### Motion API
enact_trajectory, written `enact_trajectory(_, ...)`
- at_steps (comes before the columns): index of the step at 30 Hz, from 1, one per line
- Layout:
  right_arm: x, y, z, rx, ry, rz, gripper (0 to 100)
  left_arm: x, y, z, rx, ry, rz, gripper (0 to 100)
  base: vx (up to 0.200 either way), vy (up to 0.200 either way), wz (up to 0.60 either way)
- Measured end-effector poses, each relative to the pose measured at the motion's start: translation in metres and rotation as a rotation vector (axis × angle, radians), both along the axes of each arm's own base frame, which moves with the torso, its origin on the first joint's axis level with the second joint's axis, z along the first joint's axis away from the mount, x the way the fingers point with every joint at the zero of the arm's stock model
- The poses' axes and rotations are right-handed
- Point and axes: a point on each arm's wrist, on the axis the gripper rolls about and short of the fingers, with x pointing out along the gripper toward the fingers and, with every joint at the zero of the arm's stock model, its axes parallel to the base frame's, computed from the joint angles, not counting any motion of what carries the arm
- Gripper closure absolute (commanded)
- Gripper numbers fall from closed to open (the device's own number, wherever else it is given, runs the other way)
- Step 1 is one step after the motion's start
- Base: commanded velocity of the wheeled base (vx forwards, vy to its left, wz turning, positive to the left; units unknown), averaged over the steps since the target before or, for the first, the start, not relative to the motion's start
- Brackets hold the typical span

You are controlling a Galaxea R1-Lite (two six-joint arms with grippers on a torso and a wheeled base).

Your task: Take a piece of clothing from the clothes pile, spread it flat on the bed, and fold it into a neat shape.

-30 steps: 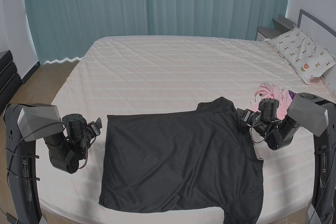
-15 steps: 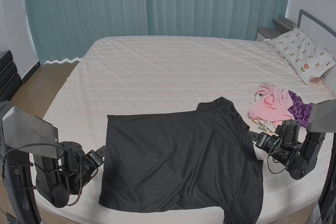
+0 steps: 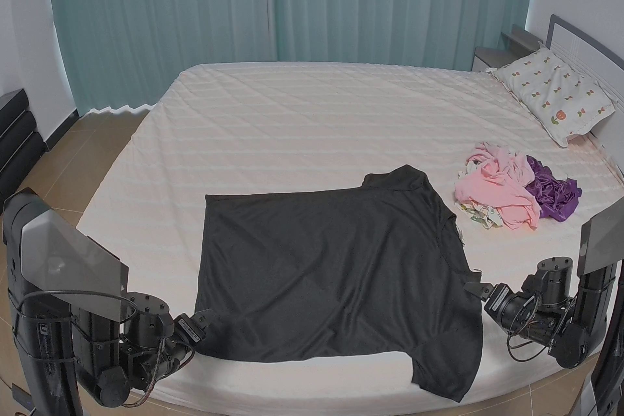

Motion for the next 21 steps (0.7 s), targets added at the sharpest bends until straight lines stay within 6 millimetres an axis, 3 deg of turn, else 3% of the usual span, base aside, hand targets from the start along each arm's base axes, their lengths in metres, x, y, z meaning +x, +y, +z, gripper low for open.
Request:
enact_trajectory(7, -0.004, 0.004, -0.012, -0.008, 0.064, 0.023, 0, 0.008, -0.005, -0.009, -0.018, 0.009, -0.006, 0, 0.000, 0.000, 0.00)
enact_trajectory(15, -0.004, 0.007, -0.016, -0.012, 0.081, 0.035, 0, 0.026, -0.012, -0.021, -0.015, -0.020, 0.014, 0, 0.000, 0.000, 0.00)
enact_trajectory(21, -0.004, 0.007, -0.018, -0.017, 0.085, 0.036, 0, 0.030, -0.015, -0.030, 0.012, -0.016, 0.028, 0, 0.000, 0.000, 0.00)
